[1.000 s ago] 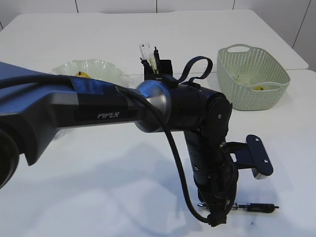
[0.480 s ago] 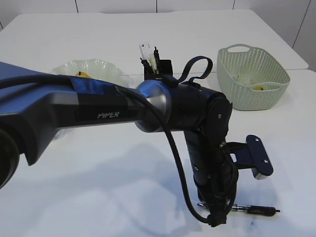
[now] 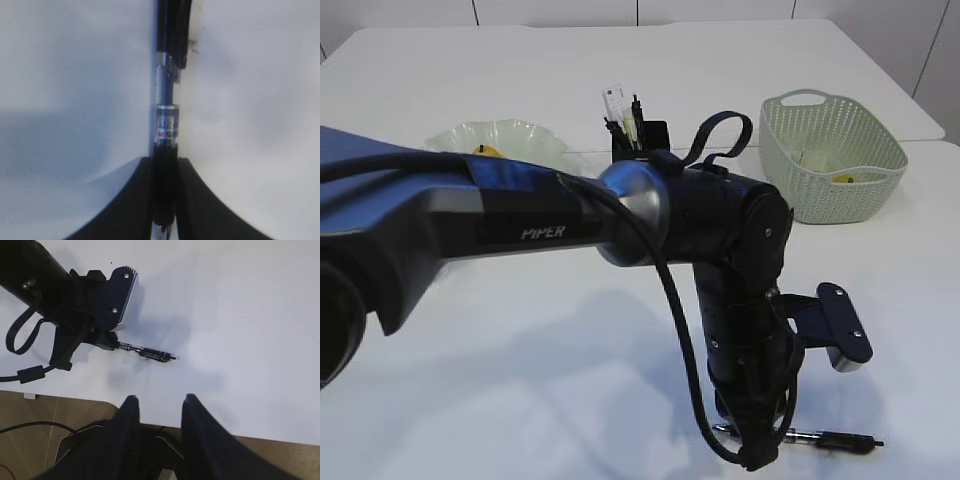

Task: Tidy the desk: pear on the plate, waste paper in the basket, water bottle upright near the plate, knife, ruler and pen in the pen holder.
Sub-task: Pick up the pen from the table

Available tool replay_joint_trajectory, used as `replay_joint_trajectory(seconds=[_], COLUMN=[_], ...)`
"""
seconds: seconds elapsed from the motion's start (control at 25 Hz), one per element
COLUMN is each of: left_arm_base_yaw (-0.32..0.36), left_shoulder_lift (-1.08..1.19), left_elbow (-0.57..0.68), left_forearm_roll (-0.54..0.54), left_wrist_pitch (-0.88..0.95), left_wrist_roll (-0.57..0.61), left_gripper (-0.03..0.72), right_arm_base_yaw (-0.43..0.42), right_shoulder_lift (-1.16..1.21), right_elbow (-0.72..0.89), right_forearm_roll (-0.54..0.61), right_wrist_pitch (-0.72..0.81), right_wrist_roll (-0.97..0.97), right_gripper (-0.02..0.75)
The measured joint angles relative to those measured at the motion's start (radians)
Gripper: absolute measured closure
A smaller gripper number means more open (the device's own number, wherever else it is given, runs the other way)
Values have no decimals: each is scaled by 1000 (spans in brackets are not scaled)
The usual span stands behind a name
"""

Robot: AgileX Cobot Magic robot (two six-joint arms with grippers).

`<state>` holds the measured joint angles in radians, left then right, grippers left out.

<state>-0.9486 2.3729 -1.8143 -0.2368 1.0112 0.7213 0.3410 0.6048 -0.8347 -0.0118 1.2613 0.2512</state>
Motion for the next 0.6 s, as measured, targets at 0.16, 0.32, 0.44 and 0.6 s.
replay_joint_trajectory(seconds=[0.16,0.32,0.44,0.6], left_arm_base_yaw=[0,0,0,22], left_shoulder_lift=[18,33,34,34], left_elbow=[-53,-111,-144,-160], left_forearm_roll=[0,7,7,-9], left_wrist_pitch=[57,85,94,95], left_wrist_roll=[-13,-40,-67,-117], left_gripper=[626,627,627,627], right_arm_base_yaw=[0,0,0,0], right_shoulder_lift=[0,0,0,0], right_elbow=[0,0,0,0], right_forearm_roll=[5,12,12,12], right_wrist_pitch=[0,0,0,0], right_wrist_roll=[0,0,0,0], right_gripper=[494,494,494,494])
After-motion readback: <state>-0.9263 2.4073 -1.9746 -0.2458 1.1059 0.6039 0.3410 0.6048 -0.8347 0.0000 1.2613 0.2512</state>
